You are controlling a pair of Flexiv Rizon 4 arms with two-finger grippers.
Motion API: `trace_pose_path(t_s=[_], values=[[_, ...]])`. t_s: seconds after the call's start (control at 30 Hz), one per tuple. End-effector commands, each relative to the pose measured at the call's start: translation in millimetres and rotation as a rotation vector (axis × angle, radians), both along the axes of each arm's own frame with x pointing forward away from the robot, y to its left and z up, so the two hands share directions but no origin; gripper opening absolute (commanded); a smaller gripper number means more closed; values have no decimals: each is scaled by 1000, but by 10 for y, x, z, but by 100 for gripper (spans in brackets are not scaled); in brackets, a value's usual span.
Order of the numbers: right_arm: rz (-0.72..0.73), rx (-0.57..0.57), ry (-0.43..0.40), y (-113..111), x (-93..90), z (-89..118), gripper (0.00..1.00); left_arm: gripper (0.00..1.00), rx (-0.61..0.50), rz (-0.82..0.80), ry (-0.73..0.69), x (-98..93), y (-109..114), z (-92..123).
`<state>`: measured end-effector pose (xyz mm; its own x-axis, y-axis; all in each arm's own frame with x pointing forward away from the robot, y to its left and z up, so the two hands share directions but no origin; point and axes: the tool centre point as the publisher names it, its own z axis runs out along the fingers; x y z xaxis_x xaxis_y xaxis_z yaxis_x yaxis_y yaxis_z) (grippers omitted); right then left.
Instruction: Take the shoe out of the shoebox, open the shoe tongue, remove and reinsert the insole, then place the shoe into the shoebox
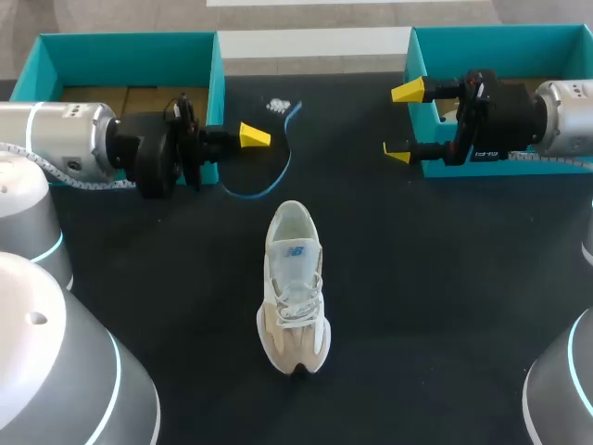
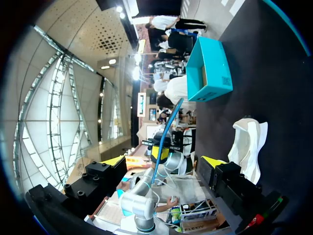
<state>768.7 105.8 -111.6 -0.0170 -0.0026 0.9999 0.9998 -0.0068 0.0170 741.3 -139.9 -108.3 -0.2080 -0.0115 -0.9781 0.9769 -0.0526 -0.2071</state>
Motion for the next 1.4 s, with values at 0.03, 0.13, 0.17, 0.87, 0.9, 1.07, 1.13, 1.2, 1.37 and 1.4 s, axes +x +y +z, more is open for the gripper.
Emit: trace_pose_path(t_s=[0.03, 0.13, 0.17, 0.87, 0.9, 1.07, 1.13, 1.2, 1.37, 1.4], values=[[-2, -1, 1, 16, 1, -1, 100, 0, 81, 51, 550, -104, 26, 36], [-2, -1, 1, 16, 1, -1, 100, 0, 134, 92, 817, -166, 34, 67], [-2, -1, 1, 16, 1, -1, 100, 0, 141, 88, 889, -182, 38, 72], [-2, -1, 1, 16, 1, -1, 100, 0, 51, 93, 1262, -102, -11, 94], [-2, -1, 1, 16, 1, -1, 100, 0, 51, 93, 1262, -102, -11, 94], [-2, -1, 1, 16, 1, -1, 100, 0, 69, 58, 1327, -94, -9, 96], [-2, -1, 1, 16, 1, -1, 100, 0, 88, 90, 1487, -49, -1, 114], [-2, -1, 1, 16, 1, -1, 100, 0, 87, 104, 1661, -27, 2, 168], [-2, -1, 1, 16, 1, -1, 100, 0, 59, 97, 1911, 73, 31, 173], [-2, -1, 1, 16, 1, -1, 100, 0, 75, 83, 1973, 88, 32, 163]])
